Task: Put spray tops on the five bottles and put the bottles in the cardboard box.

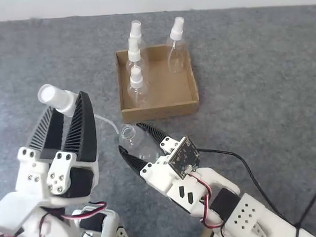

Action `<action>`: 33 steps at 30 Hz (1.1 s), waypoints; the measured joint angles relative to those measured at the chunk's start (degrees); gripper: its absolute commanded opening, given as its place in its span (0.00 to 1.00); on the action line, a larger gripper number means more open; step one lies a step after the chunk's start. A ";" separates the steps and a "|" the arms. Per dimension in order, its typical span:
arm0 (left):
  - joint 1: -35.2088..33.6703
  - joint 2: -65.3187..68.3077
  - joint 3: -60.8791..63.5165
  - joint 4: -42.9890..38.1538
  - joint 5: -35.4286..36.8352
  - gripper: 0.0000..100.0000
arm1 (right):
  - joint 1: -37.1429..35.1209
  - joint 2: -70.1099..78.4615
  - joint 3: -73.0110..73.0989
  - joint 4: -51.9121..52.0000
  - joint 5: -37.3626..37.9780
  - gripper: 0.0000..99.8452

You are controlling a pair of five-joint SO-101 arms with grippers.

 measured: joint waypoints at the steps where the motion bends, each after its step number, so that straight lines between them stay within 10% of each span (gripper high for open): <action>1: 0.00 0.00 0.26 0.00 0.18 0.01 | -0.09 0.00 0.00 0.00 0.00 0.11; 33: 0.00 0.09 8.53 2.11 -0.79 0.01 | -1.58 0.00 0.00 -3.60 0.00 0.10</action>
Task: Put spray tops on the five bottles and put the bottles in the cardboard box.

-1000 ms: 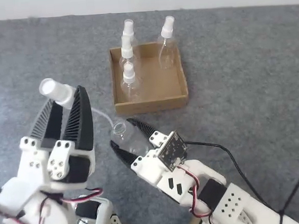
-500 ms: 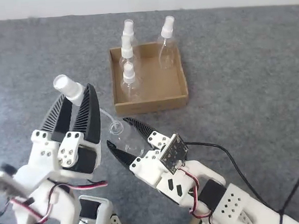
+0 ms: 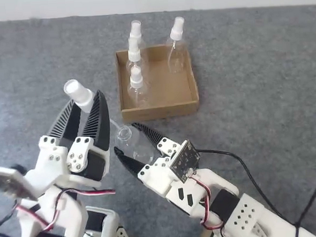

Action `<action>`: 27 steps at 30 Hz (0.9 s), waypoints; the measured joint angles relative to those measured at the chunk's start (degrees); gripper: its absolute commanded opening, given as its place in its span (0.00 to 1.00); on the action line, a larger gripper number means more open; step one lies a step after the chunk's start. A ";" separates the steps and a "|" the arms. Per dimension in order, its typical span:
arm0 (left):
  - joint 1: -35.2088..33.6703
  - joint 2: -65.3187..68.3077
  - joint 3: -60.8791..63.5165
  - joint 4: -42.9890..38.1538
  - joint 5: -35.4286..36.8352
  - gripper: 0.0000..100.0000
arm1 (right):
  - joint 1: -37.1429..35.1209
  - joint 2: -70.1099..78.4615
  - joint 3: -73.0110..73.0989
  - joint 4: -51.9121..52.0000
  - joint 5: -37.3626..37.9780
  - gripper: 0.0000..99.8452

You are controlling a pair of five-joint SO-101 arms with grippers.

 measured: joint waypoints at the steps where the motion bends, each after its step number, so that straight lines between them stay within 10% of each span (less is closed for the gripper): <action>1: 0.00 0.00 0.00 0.53 -0.53 0.01 | 0.26 0.00 0.00 0.00 0.00 0.10; 27: 7.38 0.00 3.69 5.89 -6.68 0.22 | 0.79 0.00 2.64 0.00 3.52 0.10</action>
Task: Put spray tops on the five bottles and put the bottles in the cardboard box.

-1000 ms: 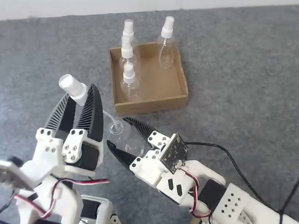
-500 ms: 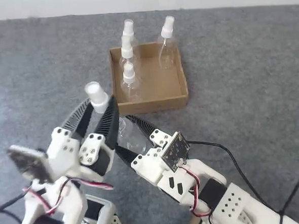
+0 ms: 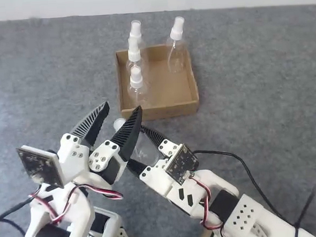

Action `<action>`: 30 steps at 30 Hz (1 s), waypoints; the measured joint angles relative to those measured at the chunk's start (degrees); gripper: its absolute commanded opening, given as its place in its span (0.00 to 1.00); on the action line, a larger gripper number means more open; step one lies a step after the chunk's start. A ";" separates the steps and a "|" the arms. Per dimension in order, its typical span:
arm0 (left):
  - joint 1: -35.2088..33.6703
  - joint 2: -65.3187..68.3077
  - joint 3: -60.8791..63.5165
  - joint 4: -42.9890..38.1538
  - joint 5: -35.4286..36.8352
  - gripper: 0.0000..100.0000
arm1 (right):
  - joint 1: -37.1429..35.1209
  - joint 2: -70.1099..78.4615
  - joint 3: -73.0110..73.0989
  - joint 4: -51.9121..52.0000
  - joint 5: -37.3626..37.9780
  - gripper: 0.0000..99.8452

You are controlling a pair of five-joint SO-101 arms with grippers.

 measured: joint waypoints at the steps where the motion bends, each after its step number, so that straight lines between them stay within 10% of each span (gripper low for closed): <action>1: 0.00 0.00 0.00 0.00 0.00 0.22 | 0.09 0.00 0.00 0.00 0.18 0.10; 30: -11.16 -0.09 7.12 3.25 -5.89 0.22 | 0.18 1.05 1.14 0.09 0.35 0.10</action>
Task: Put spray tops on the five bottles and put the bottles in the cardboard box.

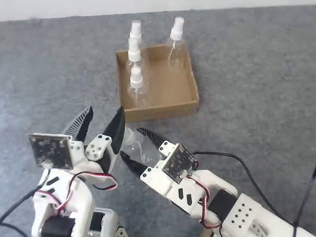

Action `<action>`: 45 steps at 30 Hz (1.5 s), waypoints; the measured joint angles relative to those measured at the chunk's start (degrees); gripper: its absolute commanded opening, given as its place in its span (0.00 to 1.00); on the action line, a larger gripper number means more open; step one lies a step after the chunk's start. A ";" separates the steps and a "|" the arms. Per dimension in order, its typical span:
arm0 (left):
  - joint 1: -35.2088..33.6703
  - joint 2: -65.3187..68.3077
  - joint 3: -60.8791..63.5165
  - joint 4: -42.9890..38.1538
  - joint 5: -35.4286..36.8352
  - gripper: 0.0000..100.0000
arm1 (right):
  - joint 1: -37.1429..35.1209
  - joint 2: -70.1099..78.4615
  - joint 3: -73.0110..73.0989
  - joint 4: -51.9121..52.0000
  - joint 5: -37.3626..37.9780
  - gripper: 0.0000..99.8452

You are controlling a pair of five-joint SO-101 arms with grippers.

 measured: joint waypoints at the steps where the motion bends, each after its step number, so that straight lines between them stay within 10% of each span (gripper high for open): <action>1: -0.18 0.00 0.00 0.26 0.00 0.22 | 0.00 0.00 0.09 0.00 0.00 0.10; 45: -0.09 0.09 -9.58 1.41 -0.62 0.26 | -0.18 -0.09 -0.09 -0.18 0.00 0.10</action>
